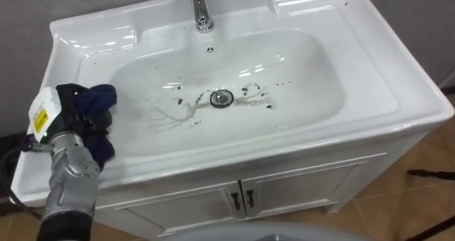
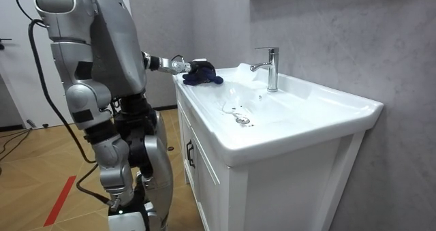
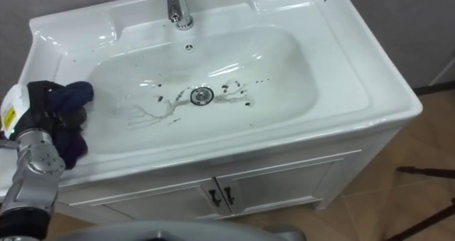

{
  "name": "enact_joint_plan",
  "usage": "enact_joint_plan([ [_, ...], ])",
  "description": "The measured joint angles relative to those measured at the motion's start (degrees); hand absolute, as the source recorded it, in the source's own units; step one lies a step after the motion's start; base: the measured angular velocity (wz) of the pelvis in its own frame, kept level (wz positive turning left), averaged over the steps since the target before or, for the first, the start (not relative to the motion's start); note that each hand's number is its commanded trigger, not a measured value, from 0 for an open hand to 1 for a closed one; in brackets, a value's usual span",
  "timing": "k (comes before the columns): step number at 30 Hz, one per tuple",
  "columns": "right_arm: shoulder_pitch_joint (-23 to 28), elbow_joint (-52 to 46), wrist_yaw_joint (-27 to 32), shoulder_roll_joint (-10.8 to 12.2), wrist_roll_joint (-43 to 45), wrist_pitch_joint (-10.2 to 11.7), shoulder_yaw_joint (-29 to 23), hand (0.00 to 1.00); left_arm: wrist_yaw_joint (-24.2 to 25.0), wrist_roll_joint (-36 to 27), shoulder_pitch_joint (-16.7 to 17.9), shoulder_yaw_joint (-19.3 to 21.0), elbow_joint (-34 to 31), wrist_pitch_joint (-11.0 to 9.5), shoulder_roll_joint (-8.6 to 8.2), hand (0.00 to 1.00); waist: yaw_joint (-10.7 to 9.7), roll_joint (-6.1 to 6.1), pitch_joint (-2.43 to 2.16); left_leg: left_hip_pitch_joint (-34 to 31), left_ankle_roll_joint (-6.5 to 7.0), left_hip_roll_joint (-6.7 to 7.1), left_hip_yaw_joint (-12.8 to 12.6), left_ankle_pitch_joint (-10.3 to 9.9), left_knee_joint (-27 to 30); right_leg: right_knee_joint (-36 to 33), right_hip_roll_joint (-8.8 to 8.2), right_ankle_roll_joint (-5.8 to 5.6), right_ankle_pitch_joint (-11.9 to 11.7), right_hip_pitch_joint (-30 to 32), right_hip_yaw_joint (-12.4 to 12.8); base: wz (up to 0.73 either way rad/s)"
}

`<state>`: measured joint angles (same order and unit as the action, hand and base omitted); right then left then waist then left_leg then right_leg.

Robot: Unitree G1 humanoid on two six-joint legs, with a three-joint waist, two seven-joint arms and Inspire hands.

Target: Wipe basin

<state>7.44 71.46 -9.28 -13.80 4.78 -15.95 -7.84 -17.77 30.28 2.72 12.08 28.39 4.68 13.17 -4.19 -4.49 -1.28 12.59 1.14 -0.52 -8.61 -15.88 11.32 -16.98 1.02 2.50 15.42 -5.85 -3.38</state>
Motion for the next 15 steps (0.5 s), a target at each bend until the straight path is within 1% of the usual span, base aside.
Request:
enact_joint_plan([
  [2, -0.03, -0.31, 0.01, 0.00, -0.89, 0.37, 0.70, 0.00, 0.03, -1.84, 0.10, 0.07, -0.56, 0.04, 0.00, 1.00, 0.06, 0.12, 0.04, -0.15, -0.17, 0.00, 0.10, 0.10, -0.01, 0.04, -0.01, 0.02, 0.01, 0.11, -0.07, 0.05],
  [3, -0.08, -0.43, 0.03, -0.01, -2.05, 0.64, 1.24, 0.00, 0.47, -2.74, 0.07, 0.07, -2.27, 0.54, -0.02, 1.00, 0.06, 0.30, 0.05, -0.34, -0.17, 0.01, 0.66, 0.10, 0.08, 0.05, -0.05, 0.06, 0.03, 0.15, -0.43, 0.10],
  [4, -0.17, -0.39, 0.07, 0.00, -3.12, 1.20, 1.59, 0.00, 1.00, -3.41, 0.72, 0.08, -4.07, 0.84, -0.14, 1.00, 0.07, 0.64, 0.06, -0.76, -0.17, 0.05, 1.04, 0.10, 0.18, 0.05, -0.21, 0.12, 0.07, 0.35, -0.93, 0.14],
  [5, -0.24, -0.38, 0.07, 0.03, -3.64, 1.51, 1.63, 0.00, 1.04, -3.66, 0.85, 0.09, -4.72, 0.82, -0.27, 1.00, 0.08, 0.88, 0.12, -1.06, -0.17, 0.06, 1.04, 0.10, 0.30, 0.05, -0.35, 0.15, 0.10, 0.49, -1.35, 0.21],
  [6, -0.37, -0.35, 0.13, 0.04, -4.70, 2.23, 1.64, 0.00, 1.04, -3.78, 0.92, 0.08, -6.13, 0.76, -0.53, 1.00, 0.23, 1.36, 0.21, -1.52, -0.24, 0.08, 1.20, 0.14, 0.39, 0.05, -0.44, 0.15, 0.11, 0.93, -1.67, 0.23],
  [7, -0.56, -0.17, 0.35, 0.12, -5.76, 3.18, 1.77, 0.00, 1.13, -3.81, 1.06, 0.11, -8.21, 0.90, -0.59, 1.00, 0.45, 1.95, 0.39, -2.01, -0.28, 0.07, 1.52, 0.17, 0.48, 0.18, -0.50, 0.15, 0.10, 1.22, -2.15, 0.22],
  [8, -0.54, -0.14, 0.37, 0.13, -6.50, 3.69, 2.09, 0.00, 1.28, -3.87, 1.09, 0.10, -9.28, 1.11, -0.58, 1.00, 0.60, 2.26, 0.59, -2.09, -0.28, 0.07, 1.73, 0.17, 0.48, 0.28, -0.53, 0.16, 0.10, 1.20, -2.42, 0.20],
  [9, -0.51, -0.06, 0.35, 0.14, -7.59, 4.58, 2.30, 0.00, 1.53, -4.20, 1.23, -0.20, -11.12, 1.28, -0.58, 1.00, 0.75, 2.88, 0.95, -2.44, -0.28, 0.08, 2.42, 0.17, 0.54, 0.60, -0.61, 0.17, 0.09, 1.16, -3.24, 0.19],
  [10, -0.43, -0.08, 0.36, 0.14, -8.18, 4.90, 2.60, 0.00, 1.55, -4.74, 1.33, -0.50, -11.89, 1.29, -0.58, 1.00, 0.76, 2.91, 1.07, -2.77, -0.28, 0.06, 2.65, 0.17, 0.62, 0.93, -0.63, 0.17, 0.00, 1.17, -3.40, 0.25],
  [11, -0.46, -0.08, 0.38, 0.23, -8.60, 5.45, 2.94, 0.00, 1.79, -4.90, 1.34, -1.17, -13.72, 1.55, -0.61, 1.00, 1.07, 2.96, 0.98, -3.54, -0.28, 0.05, 3.02, 0.16, 1.33, 1.34, -0.72, 0.12, -0.13, 1.27, -3.92, 0.21],
  [12, -0.51, -0.14, 0.31, 0.27, -8.56, 6.01, 3.01, 0.00, 2.05, -4.83, 1.38, -1.68, -15.71, 1.70, -0.70, 1.00, 1.41, 3.23, 1.30, -4.48, -0.28, -0.02, 3.43, 0.16, 2.09, 1.45, -0.87, 0.10, -0.15, 1.65, -4.35, 0.18],
  [13, -0.50, -0.18, 0.32, 0.28, -8.61, 6.21, 3.02, 0.00, 2.13, -4.83, 1.44, -1.86, -16.60, 1.78, -0.72, 1.00, 1.46, 3.34, 1.31, -4.96, -0.28, -0.04, 3.67, 0.16, 2.28, 1.46, -0.94, 0.11, -0.17, 1.95, -4.60, 0.16],
  [14, -0.17, -0.15, 0.38, 0.28, -8.81, 6.76, 3.16, 0.00, 2.15, -4.81, 1.56, -2.32, -18.60, 2.05, -0.75, 1.00, 1.48, 3.44, 1.49, -5.52, -0.28, -0.06, 4.13, 0.16, 2.48, 1.46, -1.01, 0.12, -0.22, 2.23, -4.78, 0.17],
  [15, -0.49, -0.03, 0.51, 0.30, -9.01, 7.42, 3.27, 0.00, 2.13, -4.61, 1.65, -2.78, -20.73, 2.21, -0.86, 1.00, 1.52, 3.31, 1.50, -6.08, -0.28, -0.07, 4.44, 0.15, 2.81, 1.44, -1.04, 0.11, -0.32, 2.27, -5.20, 0.16],
])
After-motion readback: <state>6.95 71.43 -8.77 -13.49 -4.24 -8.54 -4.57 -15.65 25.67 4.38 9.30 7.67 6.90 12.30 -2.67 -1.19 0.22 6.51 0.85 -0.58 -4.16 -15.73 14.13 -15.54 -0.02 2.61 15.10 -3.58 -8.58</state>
